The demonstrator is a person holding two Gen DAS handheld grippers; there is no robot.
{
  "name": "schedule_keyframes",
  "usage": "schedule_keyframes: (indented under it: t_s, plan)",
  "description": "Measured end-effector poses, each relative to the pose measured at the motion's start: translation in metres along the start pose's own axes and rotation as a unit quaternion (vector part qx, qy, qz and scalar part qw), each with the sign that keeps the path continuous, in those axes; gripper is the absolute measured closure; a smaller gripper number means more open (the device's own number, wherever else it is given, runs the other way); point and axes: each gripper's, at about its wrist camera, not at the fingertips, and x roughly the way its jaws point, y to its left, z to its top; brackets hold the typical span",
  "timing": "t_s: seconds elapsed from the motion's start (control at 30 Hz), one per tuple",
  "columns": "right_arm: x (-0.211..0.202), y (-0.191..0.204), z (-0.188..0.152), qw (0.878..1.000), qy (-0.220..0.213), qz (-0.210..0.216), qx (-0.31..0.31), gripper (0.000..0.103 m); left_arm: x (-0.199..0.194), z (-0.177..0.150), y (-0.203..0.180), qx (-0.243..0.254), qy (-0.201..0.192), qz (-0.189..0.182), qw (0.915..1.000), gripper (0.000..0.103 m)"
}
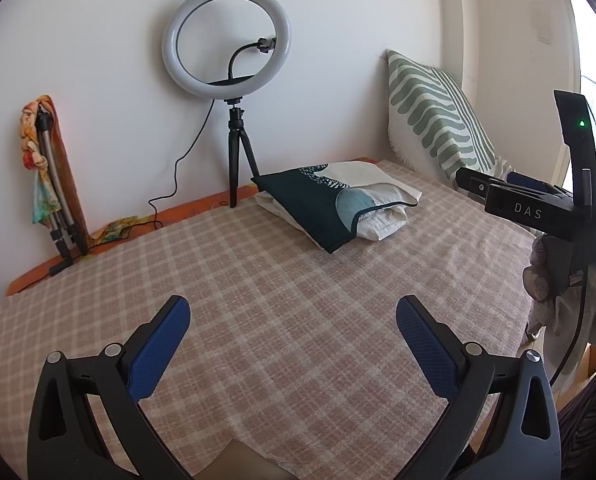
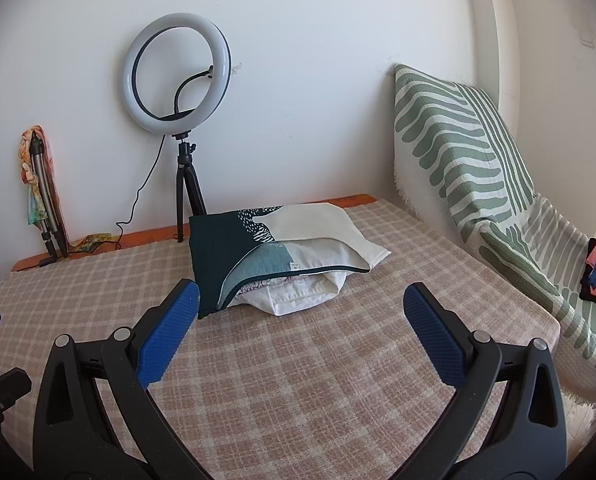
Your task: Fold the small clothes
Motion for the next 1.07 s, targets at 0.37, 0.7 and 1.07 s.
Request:
schedule_keyframes:
  t_s: [0.37,0.7,1.07]
  plan:
    - [-0.0009,0.001,-0.0018,1.0,0.0,-0.001,0.001,0.0,-0.0007,0.0009,-0.001,0.0,0.0,-0.001,1.0,0.001]
    - [-0.0011,0.0015,-0.0021,1.0,0.0,-0.002,0.001,0.0,-0.0017,0.0013,-0.0011,0.0,0.0,-0.001,1.0,0.001]
    - [0.0,0.0066,0.0017,1.0,0.004,0.001,-0.001,0.0,-0.0071,0.0027,-0.0034,0.001,-0.004,0.002,1.0,0.001]
